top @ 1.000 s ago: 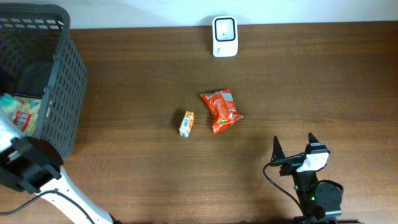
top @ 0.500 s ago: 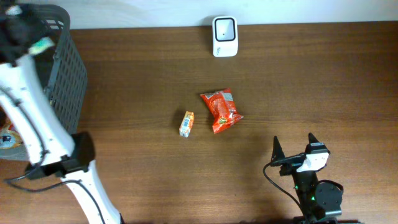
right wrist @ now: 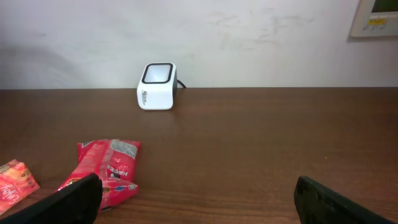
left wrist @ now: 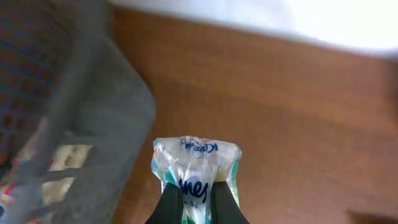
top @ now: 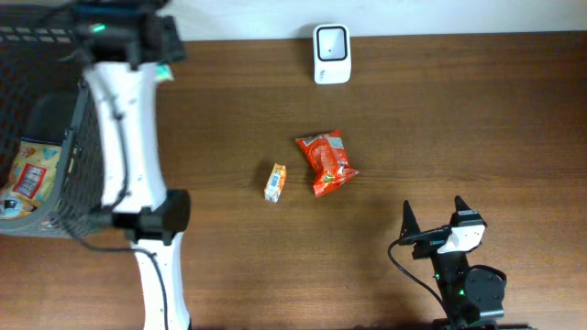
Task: Scan the item barcode
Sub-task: 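Carry the tissue pack toward the scanner and drop it on the table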
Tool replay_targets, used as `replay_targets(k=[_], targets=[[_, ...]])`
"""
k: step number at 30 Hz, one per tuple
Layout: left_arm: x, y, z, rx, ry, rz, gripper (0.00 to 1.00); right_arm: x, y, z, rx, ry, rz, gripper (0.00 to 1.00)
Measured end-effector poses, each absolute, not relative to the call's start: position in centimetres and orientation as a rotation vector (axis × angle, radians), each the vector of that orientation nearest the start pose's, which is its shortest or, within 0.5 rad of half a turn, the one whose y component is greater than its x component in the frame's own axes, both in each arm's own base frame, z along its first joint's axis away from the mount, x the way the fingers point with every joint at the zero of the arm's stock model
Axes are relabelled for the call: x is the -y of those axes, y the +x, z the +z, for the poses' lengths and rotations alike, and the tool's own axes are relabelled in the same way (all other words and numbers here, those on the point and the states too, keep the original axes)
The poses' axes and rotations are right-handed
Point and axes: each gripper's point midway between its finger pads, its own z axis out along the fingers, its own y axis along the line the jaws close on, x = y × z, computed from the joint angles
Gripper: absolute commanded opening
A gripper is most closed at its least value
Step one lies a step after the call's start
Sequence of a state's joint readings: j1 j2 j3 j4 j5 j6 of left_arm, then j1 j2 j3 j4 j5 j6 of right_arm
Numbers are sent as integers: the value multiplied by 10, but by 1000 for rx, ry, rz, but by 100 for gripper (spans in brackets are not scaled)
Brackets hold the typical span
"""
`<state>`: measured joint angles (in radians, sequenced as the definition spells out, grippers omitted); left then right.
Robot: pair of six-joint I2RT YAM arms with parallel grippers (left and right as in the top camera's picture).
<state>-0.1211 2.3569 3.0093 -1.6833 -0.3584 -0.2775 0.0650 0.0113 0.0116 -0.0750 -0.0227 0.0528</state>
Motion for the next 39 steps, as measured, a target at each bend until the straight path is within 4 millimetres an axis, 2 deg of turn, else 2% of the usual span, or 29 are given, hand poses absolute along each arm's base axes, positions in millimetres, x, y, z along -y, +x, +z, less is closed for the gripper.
replay_targets(k=[2, 3, 4, 9, 17, 21, 24, 28, 30, 39], targets=[[9, 497, 258, -2595, -291, 374, 0, -20, 245, 158, -1646, -27, 108, 98], [11, 499, 249, -2613, -286, 389, 0, -20, 245, 158, -1646, -27, 108, 98], [19, 504, 216, -2684, -253, 434, 0, -20, 245, 158, -1646, -28, 108, 98], [37, 507, 148, -2817, -183, 526, 0, -20, 245, 158, -1646, -28, 108, 98], [78, 500, 65, -2949, -20, 618, 0, -20, 245, 158, -1646, -27, 108, 98], [99, 497, 35, -2972, 57, 642, 0, -20, 245, 158, -1646, -27, 108, 98], [111, 496, 21, -2970, 101, 664, 0, -20, 245, 158, -1646, -27, 108, 99], [120, 500, 21, -2937, 114, 672, 20, -20, 245, 158, -1646, -27, 108, 98], [121, 502, 21, -2927, 115, 670, 24, -20, 245, 158, -1646, -27, 108, 98], [124, 499, 25, -2936, 121, 662, 29, -20, 245, 158, -1646, -28, 107, 98]])
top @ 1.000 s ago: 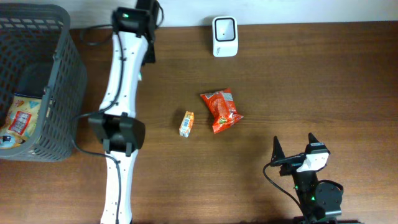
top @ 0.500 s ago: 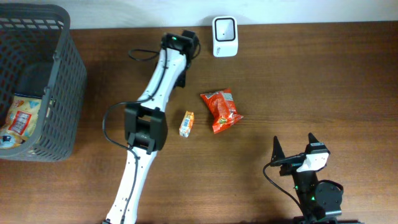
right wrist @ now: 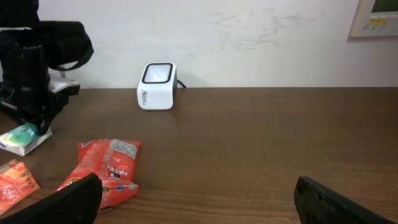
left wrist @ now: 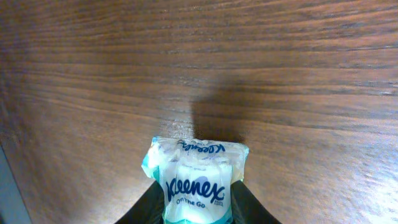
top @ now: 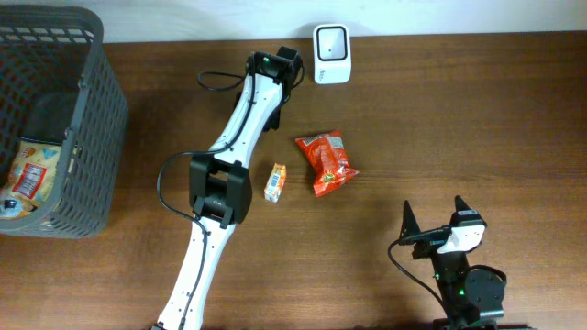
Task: Scan the item barcode
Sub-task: 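Carry the tissue pack toward the scanner and drop it on the table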
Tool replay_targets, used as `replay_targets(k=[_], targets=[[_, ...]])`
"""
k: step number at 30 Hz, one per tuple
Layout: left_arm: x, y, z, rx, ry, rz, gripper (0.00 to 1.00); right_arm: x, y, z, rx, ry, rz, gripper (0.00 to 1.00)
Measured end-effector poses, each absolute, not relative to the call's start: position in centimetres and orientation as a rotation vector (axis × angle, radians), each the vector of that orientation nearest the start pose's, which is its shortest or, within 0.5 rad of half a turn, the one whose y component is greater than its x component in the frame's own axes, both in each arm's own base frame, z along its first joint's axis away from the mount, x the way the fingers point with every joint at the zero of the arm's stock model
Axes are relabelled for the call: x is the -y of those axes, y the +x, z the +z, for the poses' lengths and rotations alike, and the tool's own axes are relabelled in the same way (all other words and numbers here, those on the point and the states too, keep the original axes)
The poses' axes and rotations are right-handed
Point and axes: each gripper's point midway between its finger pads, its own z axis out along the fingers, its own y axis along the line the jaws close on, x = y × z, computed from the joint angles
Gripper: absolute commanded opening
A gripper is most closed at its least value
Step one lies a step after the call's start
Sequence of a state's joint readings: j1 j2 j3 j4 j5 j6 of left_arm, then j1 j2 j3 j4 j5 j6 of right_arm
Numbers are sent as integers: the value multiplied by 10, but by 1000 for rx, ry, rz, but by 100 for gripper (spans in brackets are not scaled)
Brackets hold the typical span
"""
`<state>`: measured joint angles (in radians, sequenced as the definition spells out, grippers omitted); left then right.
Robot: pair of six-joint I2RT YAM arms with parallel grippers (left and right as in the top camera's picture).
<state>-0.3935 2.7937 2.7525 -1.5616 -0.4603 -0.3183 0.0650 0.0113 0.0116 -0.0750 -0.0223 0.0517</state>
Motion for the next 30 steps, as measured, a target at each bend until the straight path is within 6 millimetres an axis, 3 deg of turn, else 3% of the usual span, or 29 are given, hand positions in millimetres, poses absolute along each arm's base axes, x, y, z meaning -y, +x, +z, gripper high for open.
replay_targets(k=[2, 8, 10, 22, 25, 27, 29, 30], targets=[[126, 501, 34, -2921, 114, 645, 33, -20, 245, 158, -1646, -27, 108, 98], [129, 521, 110, -2761, 14, 464, 37, -20, 245, 158, -1646, -27, 108, 98], [124, 523, 122, -2744, -11, 429, 36, -20, 245, 158, -1646, -27, 108, 98], [112, 523, 124, -2754, -39, 434, 35, -20, 245, 158, -1646, -27, 108, 98], [107, 524, 128, -2749, -54, 430, 43, -20, 245, 158, -1646, -28, 108, 98], [103, 524, 142, -2729, -77, 408, 71, -20, 245, 158, -1646, -27, 108, 98], [93, 524, 173, -2677, -112, 378, 72, -20, 245, 158, -1646, -27, 108, 98], [84, 523, 198, -2629, -148, 353, 72, -20, 245, 158, -1646, -27, 108, 98]])
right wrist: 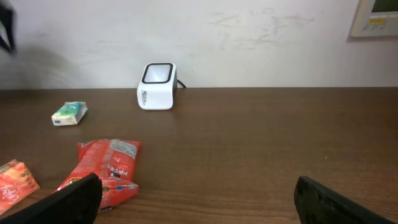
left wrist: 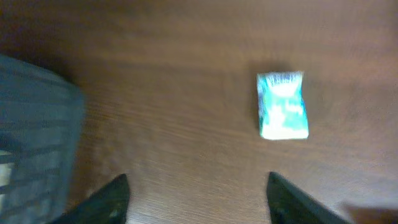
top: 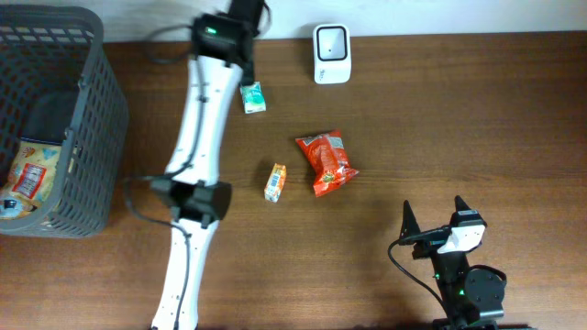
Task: Scan the item barcode
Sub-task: 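Carry the tissue pack toward the scanner and drop it on the table, then reach the left gripper into the basket and grasp the cream snack bag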
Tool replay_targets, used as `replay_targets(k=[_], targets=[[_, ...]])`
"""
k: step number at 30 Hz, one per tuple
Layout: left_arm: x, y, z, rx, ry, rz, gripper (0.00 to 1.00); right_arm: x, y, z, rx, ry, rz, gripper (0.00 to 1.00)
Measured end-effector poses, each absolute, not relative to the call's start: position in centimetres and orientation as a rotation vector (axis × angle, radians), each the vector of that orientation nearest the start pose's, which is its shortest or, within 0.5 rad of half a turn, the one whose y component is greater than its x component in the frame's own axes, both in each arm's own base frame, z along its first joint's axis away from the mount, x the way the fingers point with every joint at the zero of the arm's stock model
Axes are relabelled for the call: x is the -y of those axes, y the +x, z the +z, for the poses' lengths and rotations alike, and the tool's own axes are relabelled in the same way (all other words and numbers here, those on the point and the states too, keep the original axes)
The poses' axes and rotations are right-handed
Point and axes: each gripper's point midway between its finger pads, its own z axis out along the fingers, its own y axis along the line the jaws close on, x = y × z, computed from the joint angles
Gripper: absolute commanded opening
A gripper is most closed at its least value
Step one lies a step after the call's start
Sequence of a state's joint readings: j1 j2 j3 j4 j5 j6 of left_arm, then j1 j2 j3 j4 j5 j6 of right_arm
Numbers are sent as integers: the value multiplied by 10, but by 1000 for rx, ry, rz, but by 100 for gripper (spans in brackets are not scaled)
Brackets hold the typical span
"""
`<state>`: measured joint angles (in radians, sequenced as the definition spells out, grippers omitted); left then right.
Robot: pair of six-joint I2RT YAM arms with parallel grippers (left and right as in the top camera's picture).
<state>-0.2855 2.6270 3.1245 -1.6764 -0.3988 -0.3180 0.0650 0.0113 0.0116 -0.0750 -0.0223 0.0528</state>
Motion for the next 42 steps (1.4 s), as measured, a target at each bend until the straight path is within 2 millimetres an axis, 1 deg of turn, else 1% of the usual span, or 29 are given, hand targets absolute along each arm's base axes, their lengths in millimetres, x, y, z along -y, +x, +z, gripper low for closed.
replay_targets(k=[1, 2, 3, 4, 5, 6, 7, 8, 10, 11, 13, 15, 17, 19, 21, 22, 23, 24, 26, 28, 29, 32, 35, 36, 37, 40, 42], targets=[[74, 521, 223, -2582, -182, 332, 72, -20, 245, 158, -1646, -27, 108, 98], [60, 517, 254, -2517, -227, 305, 72, -20, 245, 158, -1646, -27, 108, 98], [49, 513, 275, -2475, -260, 292, 73, -20, 245, 158, -1646, -28, 108, 98], [31, 507, 301, -2418, -309, 279, 73, -20, 245, 158, -1646, -28, 108, 98], [9, 497, 328, -2360, -366, 273, 73, -20, 245, 158, -1646, -27, 108, 98], [-16, 486, 351, -2305, -428, 276, 73, -20, 245, 158, -1646, -27, 108, 98], [-37, 476, 368, -2262, -481, 283, 73, -20, 245, 158, -1646, -27, 108, 98], [-56, 468, 380, -2227, -527, 296, 73, -20, 245, 158, -1646, -27, 108, 98], [-88, 455, 394, -2177, -606, 322, 73, -20, 245, 158, -1646, -27, 108, 98], [-101, 451, 397, -2162, -639, 335, 73, -20, 245, 158, -1646, -27, 108, 98], [-128, 445, 396, -2145, -713, 363, 74, -20, 245, 158, -1646, -27, 108, 98], [-149, 439, 396, -2127, -776, 378, 75, -20, 245, 158, -1646, -28, 108, 98], [-176, 431, 394, -2103, -854, 405, 74, -20, 245, 158, -1646, -27, 108, 98], [-208, 419, 384, -2105, -949, 446, 68, -20, 245, 158, -1646, -27, 108, 98], [-235, 408, 370, -2127, -1032, 484, 67, -20, 245, 158, -1646, -28, 108, 98], [-244, 404, 364, -2138, -1062, 495, 68, -20, 245, 158, -1646, -27, 108, 98], [-259, 401, 350, -2162, -1105, 506, 68, -20, 245, 158, -1646, -27, 108, 98], [-265, 399, 343, -2177, -1125, 508, 69, -20, 245, 158, -1646, -27, 109, 98], [-280, 398, 319, -2222, -1173, 518, 68, -20, 245, 158, -1646, -27, 108, 98], [-291, 398, 296, -2268, -1208, 524, 68, -20, 245, 158, -1646, -27, 108, 99], [-298, 398, 276, -2307, -1232, 529, 68, -20, 245, 158, -1646, -27, 108, 98], [-305, 403, 245, -2375, -1214, 538, 69, -20, 245, 158, -1646, -27, 108, 98], [-306, 406, 208, -2488, -1147, 555, 78, -20, 245, 158, -1646, -27, 108, 98], [-305, 407, 199, -2521, -1119, 557, 81, -20, 245, 158, -1646, -27, 108, 98], [-305, 406, 189, -2561, -1079, 566, 82, -20, 245, 158, -1646, -27, 108, 98], [-299, 402, 154, -2715, -940, 558, 82, -20, 245, 158, -1646, -27, 108, 98], [-295, 396, 135, -2789, -877, 555, 82, -20, 245, 158, -1646, -27, 108, 98]])
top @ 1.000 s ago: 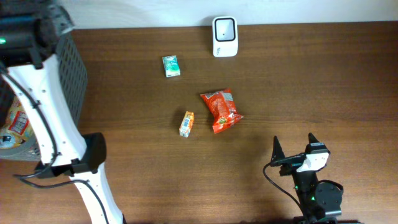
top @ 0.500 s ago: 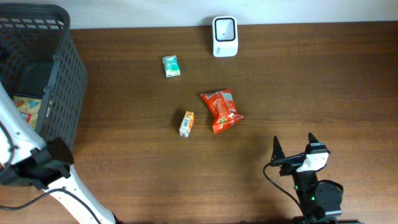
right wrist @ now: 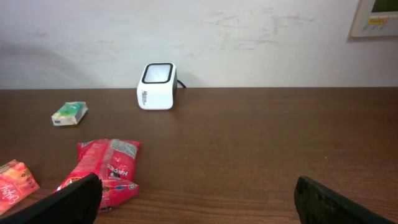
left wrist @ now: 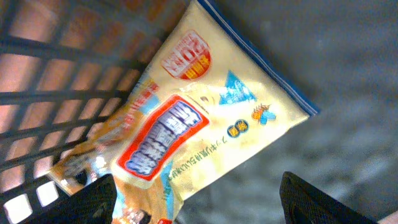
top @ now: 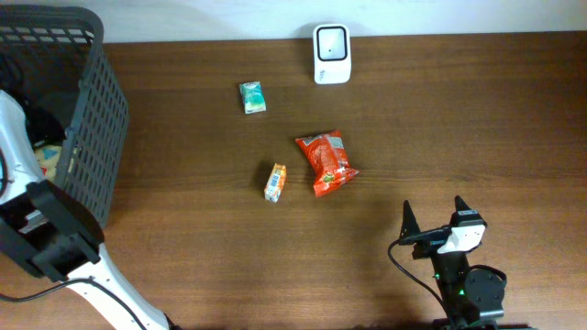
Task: Scan the item barcode
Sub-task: 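Reach the left gripper into the basket and grasp the cream snack bag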
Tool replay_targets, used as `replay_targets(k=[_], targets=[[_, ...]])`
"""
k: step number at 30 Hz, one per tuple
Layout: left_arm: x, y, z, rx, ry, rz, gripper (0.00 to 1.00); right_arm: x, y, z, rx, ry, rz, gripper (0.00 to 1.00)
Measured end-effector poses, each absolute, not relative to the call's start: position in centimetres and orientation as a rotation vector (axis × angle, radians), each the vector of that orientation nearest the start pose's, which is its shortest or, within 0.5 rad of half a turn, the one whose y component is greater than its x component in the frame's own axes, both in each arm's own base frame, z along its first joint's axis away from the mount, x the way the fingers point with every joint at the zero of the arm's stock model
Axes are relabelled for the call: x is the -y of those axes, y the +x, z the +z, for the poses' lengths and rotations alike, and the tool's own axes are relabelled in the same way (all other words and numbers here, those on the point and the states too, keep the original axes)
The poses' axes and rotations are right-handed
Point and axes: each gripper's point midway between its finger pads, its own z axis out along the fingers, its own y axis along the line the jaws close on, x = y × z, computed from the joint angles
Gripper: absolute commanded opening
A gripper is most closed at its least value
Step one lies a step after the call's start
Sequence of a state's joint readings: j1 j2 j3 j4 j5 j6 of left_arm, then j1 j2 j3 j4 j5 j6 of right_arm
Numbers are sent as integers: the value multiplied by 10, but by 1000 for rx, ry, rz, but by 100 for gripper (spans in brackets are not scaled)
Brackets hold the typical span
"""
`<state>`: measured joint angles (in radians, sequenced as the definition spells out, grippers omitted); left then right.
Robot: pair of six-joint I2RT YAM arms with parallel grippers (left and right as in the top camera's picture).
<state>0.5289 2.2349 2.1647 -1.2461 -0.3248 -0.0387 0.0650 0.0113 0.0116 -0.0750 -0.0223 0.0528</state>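
Observation:
The white barcode scanner [top: 331,53] [right wrist: 157,86] stands at the table's far edge. A green-and-white tissue pack [top: 252,96] [right wrist: 69,113] lies on the table to its left. My left gripper [left wrist: 199,208] is open inside the grey basket [top: 92,110], just above a yellow snack packet [left wrist: 205,118] with a red label. Nothing is between its fingers. Near the front right of the table, my right gripper [top: 431,225] [right wrist: 196,205] rests open and empty.
A red snack bag [top: 326,163] [right wrist: 102,165] and a small orange pack [top: 275,181] [right wrist: 15,183] lie mid-table. The basket's mesh walls [left wrist: 56,74] stand close around the left gripper. My left arm [top: 23,174] runs along the table's left edge.
My left gripper was open above the table near the tissue pack. Now it is inside the basket over the yellow packet. The tissue pack and the right arm have not moved.
My left gripper was shut on the tissue pack beside the basket. Then it held the pack down at the table left of the scanner. Then it was open and raised, the pack left lying there. Now it is open in the basket.

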Motion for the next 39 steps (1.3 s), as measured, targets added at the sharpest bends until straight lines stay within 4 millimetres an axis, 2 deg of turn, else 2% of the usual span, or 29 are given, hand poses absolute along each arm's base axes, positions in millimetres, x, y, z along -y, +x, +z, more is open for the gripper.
replay_targets(k=[3, 15, 18, 22, 23, 25, 26, 34, 37, 39], targets=[[-292, 390, 109, -2866, -799, 563, 80, -20, 245, 158, -1646, -27, 108, 98], [-284, 375, 52, -3006, -604, 562, 82, -20, 245, 158, -1646, -27, 108, 99], [-285, 374, 43, -3007, -582, 573, 81, -20, 245, 158, -1646, -28, 108, 98], [-293, 376, 44, -2977, -578, 638, 82, -20, 245, 158, -1646, -27, 108, 99], [-294, 377, 44, -2969, -580, 651, 80, -20, 245, 158, -1646, -28, 108, 98], [-297, 378, 45, -2952, -580, 674, 69, -20, 245, 158, -1646, -27, 108, 98], [-298, 378, 44, -2946, -577, 680, 66, -20, 245, 158, -1646, -27, 108, 98], [-310, 371, 40, -2933, -622, 649, 60, -20, 245, 158, -1646, -27, 108, 98], [-309, 371, 39, -2927, -635, 588, 46, -20, 245, 158, -1646, -27, 108, 98], [-307, 372, 36, -2926, -628, 548, 40, -20, 245, 158, -1646, -27, 108, 98]])
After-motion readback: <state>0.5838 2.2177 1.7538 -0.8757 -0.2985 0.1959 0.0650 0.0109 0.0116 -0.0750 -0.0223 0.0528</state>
